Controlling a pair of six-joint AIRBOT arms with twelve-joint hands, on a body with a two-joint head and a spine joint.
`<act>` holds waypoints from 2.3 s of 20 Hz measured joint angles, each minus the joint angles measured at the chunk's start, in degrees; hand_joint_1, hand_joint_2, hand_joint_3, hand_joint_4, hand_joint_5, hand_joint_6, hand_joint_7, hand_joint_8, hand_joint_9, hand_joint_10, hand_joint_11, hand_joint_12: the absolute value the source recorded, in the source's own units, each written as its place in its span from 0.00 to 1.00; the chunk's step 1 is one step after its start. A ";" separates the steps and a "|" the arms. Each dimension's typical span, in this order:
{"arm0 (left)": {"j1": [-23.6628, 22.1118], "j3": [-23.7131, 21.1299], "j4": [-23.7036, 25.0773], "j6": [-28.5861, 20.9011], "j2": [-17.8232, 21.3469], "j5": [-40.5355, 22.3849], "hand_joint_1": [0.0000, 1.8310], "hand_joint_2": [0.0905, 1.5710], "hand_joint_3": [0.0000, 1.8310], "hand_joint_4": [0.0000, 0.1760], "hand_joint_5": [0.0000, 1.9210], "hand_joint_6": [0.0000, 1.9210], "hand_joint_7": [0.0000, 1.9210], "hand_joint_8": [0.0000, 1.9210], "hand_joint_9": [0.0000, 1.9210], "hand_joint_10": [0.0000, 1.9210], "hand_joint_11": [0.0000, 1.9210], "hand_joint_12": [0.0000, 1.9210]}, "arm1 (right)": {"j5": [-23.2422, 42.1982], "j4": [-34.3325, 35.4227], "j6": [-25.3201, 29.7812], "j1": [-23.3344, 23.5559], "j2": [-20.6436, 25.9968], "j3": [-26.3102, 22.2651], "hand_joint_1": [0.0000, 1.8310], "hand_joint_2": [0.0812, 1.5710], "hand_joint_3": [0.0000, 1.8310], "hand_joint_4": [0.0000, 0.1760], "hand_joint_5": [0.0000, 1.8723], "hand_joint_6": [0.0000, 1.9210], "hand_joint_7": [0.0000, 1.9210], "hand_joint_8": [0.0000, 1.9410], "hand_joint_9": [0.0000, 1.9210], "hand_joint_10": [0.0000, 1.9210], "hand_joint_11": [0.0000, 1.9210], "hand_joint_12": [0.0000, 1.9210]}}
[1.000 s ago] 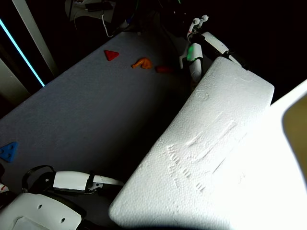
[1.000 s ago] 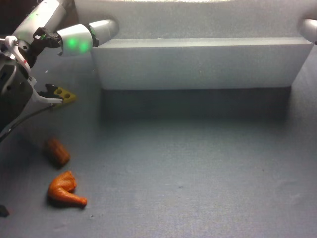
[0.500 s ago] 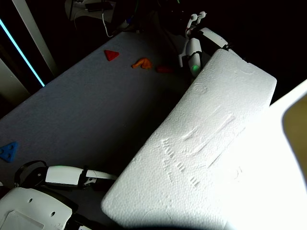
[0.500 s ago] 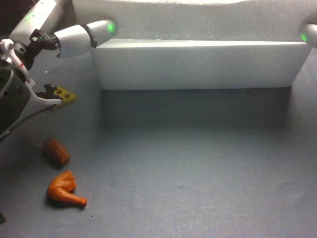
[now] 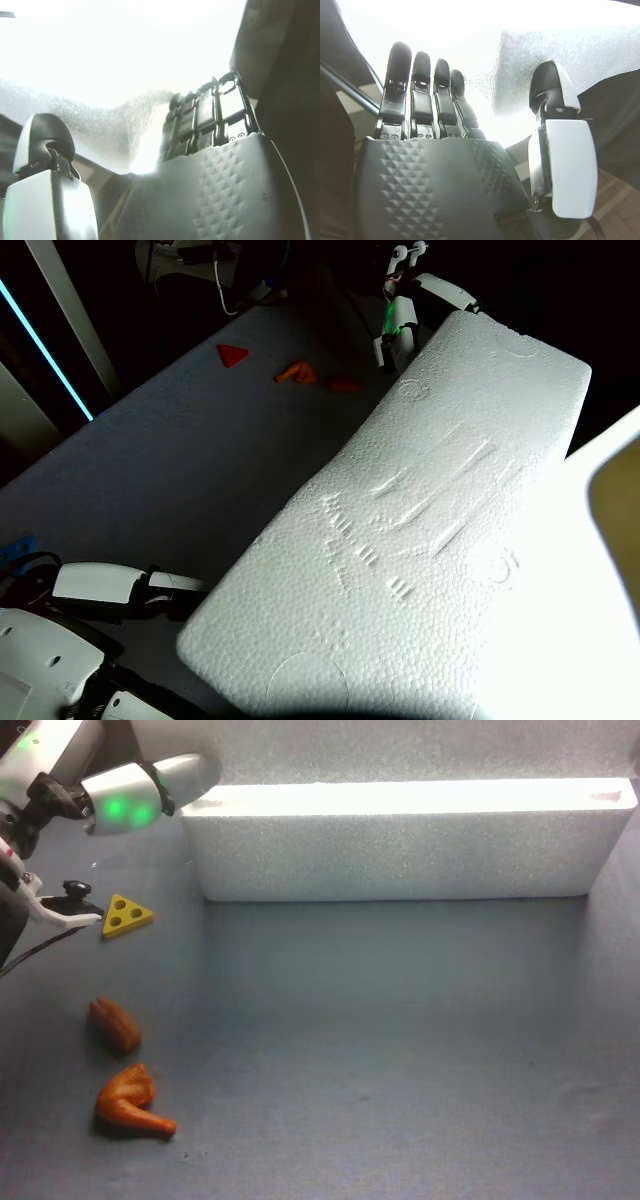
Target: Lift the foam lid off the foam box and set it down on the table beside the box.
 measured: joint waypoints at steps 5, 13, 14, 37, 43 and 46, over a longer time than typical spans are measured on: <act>2.51 -3.43 0.31 0.50 2.32 -3.41 0.30 0.67 0.01 0.00 0.10 0.00 0.00 0.00 0.00 0.00 0.00 0.00 | 2.89 -1.86 -0.68 -1.79 2.29 -3.34 0.32 0.77 0.00 0.00 0.00 0.27 0.00 0.36 0.00 0.53 0.00 0.97; 7.30 -10.51 1.70 2.47 7.34 -8.20 0.26 0.64 0.00 0.00 0.07 0.00 0.00 0.00 0.00 0.00 0.00 0.00 | 8.09 -3.56 -0.83 -8.79 7.13 -10.27 0.27 0.76 0.00 0.00 0.00 0.28 0.02 0.31 0.00 0.50 0.00 0.96; 7.78 -11.41 1.88 2.73 8.09 -8.66 0.26 0.64 0.00 0.00 0.07 0.00 0.00 0.00 0.00 0.00 0.00 0.00 | 8.61 -3.89 -0.83 -9.68 7.78 -11.08 0.26 0.76 0.00 0.00 0.00 0.30 0.01 0.27 0.00 0.40 0.00 0.94; 27.65 -26.29 2.93 2.49 13.70 -18.23 0.20 0.64 0.00 0.25 0.08 0.00 0.00 0.00 0.00 0.00 0.00 0.00 | 17.62 -4.57 4.68 -32.59 12.20 -21.99 0.20 0.77 0.00 0.00 0.09 0.02 0.05 0.00 0.03 0.03 0.00 0.37; 31.06 -26.67 1.79 1.29 11.65 -18.97 0.21 0.64 0.00 0.12 0.07 0.00 0.00 0.00 0.00 0.00 0.00 0.00 | 17.59 -3.45 7.32 -36.41 10.14 -21.73 0.20 0.76 0.00 0.00 0.11 0.01 0.06 0.00 0.05 0.04 0.00 0.53; 31.04 -25.33 1.27 0.98 10.62 -17.55 0.21 0.64 0.00 0.19 0.08 0.00 0.00 0.00 0.00 0.00 0.00 0.00 | 16.81 -2.84 8.02 -37.05 8.55 -20.31 0.21 0.76 0.00 0.00 0.11 0.01 0.05 0.00 0.03 0.03 0.00 0.52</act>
